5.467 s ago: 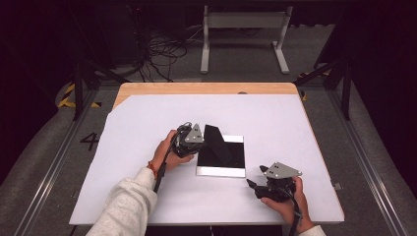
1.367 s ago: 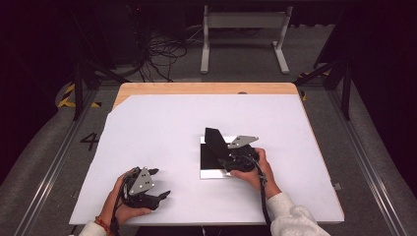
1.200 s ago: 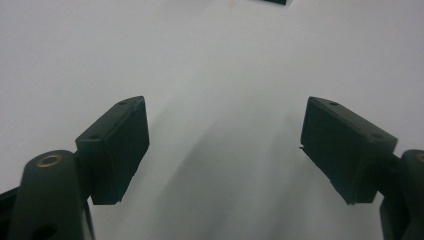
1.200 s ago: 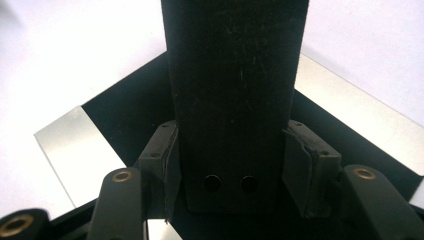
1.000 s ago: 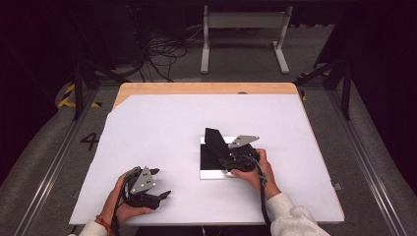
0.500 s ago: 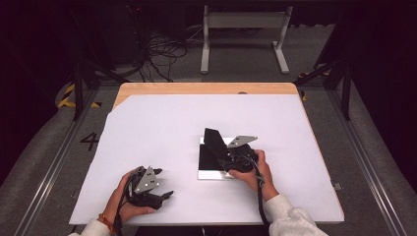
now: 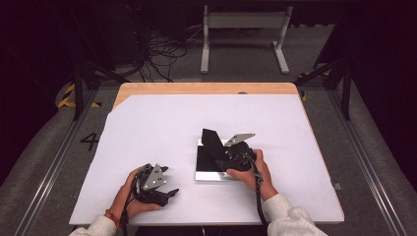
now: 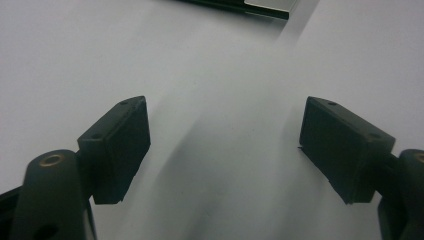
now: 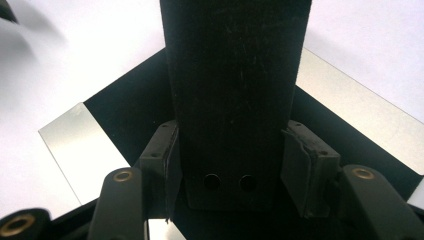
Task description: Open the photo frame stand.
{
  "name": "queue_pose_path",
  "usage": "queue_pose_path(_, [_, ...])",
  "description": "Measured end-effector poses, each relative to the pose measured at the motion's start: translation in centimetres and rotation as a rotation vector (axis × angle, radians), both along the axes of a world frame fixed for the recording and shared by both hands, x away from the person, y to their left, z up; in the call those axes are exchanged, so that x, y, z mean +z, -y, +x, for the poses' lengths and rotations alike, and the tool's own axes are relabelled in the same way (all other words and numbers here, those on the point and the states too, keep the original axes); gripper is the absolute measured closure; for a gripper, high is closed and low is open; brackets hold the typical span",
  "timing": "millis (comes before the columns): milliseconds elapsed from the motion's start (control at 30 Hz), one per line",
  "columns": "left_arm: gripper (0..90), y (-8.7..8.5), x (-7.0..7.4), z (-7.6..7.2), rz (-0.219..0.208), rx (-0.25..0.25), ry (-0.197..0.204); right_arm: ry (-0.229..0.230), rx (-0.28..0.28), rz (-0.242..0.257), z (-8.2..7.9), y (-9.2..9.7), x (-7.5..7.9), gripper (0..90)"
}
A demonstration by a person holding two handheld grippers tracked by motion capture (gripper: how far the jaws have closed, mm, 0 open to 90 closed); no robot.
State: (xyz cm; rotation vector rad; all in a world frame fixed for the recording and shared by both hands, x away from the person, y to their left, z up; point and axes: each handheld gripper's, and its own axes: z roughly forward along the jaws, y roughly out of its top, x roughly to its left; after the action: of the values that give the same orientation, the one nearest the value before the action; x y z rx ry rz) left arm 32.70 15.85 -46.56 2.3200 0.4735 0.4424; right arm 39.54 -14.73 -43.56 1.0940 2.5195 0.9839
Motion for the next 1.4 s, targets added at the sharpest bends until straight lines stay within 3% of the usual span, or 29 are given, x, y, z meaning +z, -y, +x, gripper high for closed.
queue_pose_path(367, [23.8, 1.8, 0.1, 1.0, 0.014, -0.016, 0.037, -0.064, -0.007, 0.004, 0.3, -1.0, 0.7, 46.5])
queue_pose_path(833, [26.4, 3.8, 0.1, 1.5, 0.028, -0.028, 0.077, -0.105, -0.004, 0.017, 0.3, -1.6, 1.2, 46.5])
queue_pose_path(1133, [34.4, 4.8, 0.2, 1.3, 0.051, -0.055, 0.125, -0.105, -0.005, 0.013, 0.3, -1.9, 1.3, 46.5])
queue_pose_path(1400, [42.0, 5.5, 0.1, 1.2, 0.073, -0.084, 0.167, -0.133, -0.013, 0.031, 0.4, -1.8, 1.5, 46.5])
